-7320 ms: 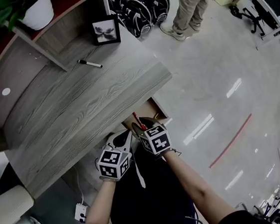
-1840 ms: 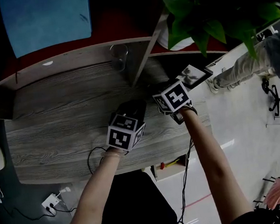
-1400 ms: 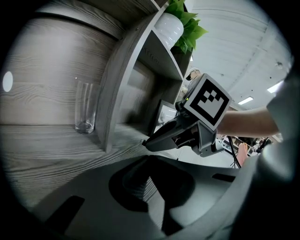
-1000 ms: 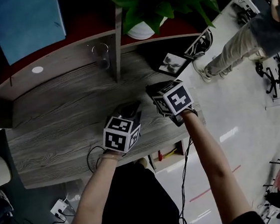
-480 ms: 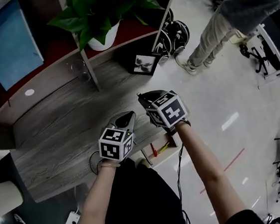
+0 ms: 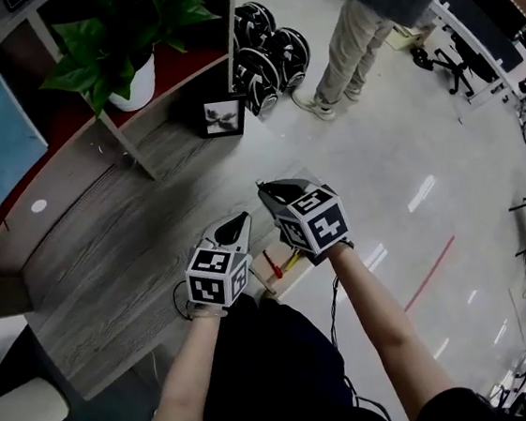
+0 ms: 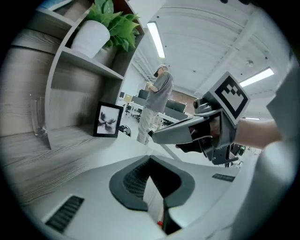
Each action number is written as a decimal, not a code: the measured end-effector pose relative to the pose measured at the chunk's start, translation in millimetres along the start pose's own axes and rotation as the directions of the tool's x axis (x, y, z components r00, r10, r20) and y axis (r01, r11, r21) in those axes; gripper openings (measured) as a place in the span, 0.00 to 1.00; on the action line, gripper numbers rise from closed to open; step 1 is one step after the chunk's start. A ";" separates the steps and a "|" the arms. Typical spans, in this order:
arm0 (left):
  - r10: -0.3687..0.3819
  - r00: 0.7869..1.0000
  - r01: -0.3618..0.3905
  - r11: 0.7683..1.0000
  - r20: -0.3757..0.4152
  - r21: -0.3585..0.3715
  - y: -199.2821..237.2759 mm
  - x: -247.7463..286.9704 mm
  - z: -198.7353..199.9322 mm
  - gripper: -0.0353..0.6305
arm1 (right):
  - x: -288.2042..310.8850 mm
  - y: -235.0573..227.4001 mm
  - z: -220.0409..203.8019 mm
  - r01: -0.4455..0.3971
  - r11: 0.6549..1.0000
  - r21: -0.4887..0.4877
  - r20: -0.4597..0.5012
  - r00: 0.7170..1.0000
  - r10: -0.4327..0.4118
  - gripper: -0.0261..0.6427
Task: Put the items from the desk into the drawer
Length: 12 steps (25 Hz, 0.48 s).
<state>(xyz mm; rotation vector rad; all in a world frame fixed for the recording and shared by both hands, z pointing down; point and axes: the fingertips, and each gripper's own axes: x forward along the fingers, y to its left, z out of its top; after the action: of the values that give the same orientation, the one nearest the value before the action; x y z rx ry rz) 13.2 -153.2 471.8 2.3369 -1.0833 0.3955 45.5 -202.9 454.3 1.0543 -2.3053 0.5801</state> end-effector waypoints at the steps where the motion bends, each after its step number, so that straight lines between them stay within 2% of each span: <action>1: -0.013 1.000 0.013 1.000 -0.003 0.008 -6.5 2.2 0.2 0.06 | -7.7 -2.5 -3.3 0.012 1.000 0.015 0.009 1.000 -0.012 0.12; 12: -0.125 0.989 0.132 0.988 -0.081 0.083 -61.9 19.6 -18.4 0.06 | -66.2 -29.7 -51.9 0.126 0.975 0.183 0.056 0.989 -0.139 0.12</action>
<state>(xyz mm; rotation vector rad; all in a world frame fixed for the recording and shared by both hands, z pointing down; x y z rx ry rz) 72.5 -121.4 474.9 2.4329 -0.8905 0.4878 120.3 -154.3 457.3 1.3205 -2.2515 0.7181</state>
